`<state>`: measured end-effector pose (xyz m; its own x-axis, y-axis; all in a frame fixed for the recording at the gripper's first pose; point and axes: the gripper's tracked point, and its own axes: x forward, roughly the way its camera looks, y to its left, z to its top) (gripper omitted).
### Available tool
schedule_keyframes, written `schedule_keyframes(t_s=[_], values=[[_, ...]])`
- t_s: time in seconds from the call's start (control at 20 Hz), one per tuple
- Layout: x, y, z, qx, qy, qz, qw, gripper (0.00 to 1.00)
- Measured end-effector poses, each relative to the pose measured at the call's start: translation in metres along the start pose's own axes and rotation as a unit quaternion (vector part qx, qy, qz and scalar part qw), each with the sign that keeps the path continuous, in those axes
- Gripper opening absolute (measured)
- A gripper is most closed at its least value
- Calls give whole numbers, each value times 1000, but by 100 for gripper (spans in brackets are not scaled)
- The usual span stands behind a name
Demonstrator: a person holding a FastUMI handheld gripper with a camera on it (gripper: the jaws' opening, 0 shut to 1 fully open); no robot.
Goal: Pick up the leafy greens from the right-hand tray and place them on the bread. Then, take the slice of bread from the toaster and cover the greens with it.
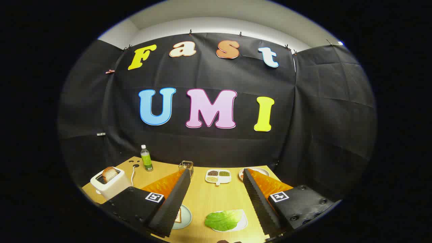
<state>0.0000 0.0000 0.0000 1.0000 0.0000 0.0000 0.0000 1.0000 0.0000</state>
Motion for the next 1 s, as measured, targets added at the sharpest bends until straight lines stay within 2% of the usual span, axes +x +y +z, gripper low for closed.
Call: schedule_keyframes(t_s=[0.1,0.55,1.0], values=[[-1,5,-2,4,10,8,1000,98],[-6,-14,-6,7,17,-16,1000,98],[4,-8,-48,7,67,54,996,98]])
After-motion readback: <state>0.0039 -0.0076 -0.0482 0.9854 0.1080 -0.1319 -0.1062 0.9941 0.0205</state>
